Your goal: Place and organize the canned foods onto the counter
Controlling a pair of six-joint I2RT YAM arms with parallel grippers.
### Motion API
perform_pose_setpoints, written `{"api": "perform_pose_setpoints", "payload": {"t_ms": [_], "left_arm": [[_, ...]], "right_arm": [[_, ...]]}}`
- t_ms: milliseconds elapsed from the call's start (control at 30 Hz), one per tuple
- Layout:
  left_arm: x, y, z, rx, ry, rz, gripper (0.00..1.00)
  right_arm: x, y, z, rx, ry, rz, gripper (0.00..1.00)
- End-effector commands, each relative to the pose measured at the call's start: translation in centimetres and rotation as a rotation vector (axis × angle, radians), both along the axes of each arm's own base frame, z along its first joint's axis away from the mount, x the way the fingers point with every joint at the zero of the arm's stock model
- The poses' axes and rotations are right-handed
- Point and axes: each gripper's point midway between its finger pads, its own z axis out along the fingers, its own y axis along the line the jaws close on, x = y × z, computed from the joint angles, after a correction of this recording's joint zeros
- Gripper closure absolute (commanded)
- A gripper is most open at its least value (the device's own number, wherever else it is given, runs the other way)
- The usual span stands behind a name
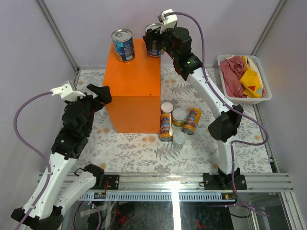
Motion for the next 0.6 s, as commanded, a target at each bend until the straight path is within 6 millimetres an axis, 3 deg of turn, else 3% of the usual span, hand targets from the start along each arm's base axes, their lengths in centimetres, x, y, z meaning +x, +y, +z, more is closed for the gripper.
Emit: {"api": "perform_pose_setpoints", "payload": {"t_ms": [0,300,567], "left_arm": [[1.8,-0.6,4.2,0.003,-0.142,-0.003,0.07],[6.5,-2.0,5.1,0.036,-0.183,0.016,0.06],[8.8,-3.3,5.4,0.074,-0.199,-0.008,0.06]], "right_arm": [[-5.9,-1.1,14.8,0.224,-0.326,0.054,1.00],[-5.9,0.4,13.6,0.223,-0.296,0.076,1.00],[-4.9,1.1,11.8,0.209,-0.252,0.069,1.00]]}}
